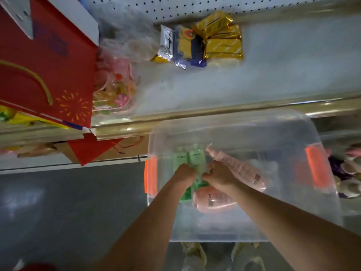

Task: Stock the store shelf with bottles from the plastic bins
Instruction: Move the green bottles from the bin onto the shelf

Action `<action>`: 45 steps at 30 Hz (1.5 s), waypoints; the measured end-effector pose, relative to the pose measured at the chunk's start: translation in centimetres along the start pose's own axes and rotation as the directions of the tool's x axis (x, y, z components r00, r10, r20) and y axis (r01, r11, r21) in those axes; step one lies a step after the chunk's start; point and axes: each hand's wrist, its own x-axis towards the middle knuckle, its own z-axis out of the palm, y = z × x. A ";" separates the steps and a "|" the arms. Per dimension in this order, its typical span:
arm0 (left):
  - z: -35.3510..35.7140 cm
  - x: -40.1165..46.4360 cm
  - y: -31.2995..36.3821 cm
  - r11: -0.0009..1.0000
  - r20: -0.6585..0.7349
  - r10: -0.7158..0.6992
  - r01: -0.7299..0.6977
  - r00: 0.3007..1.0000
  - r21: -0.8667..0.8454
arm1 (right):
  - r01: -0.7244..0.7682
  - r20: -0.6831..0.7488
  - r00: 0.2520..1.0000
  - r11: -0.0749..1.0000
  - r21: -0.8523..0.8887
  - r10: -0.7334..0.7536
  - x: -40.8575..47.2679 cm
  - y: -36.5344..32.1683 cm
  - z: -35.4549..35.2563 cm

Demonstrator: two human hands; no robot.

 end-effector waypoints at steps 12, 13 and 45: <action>-0.3 1.6 -0.3 0.989 0.109 -0.015 0.030 0.994 -0.143 | -0.123 0.079 0.991 0.963 0.242 0.107 1.7 0.1 1.8; -0.3 1.3 -0.5 0.990 0.109 0.010 0.006 0.994 -0.144 | -0.115 0.068 0.993 0.962 0.249 0.101 1.6 0.3 1.8; -4.6 -25.2 7.5 0.674 -0.324 0.503 -0.599 0.801 -0.434 | 0.392 -0.011 0.902 0.807 0.441 -0.432 -19.4 -8.4 -21.2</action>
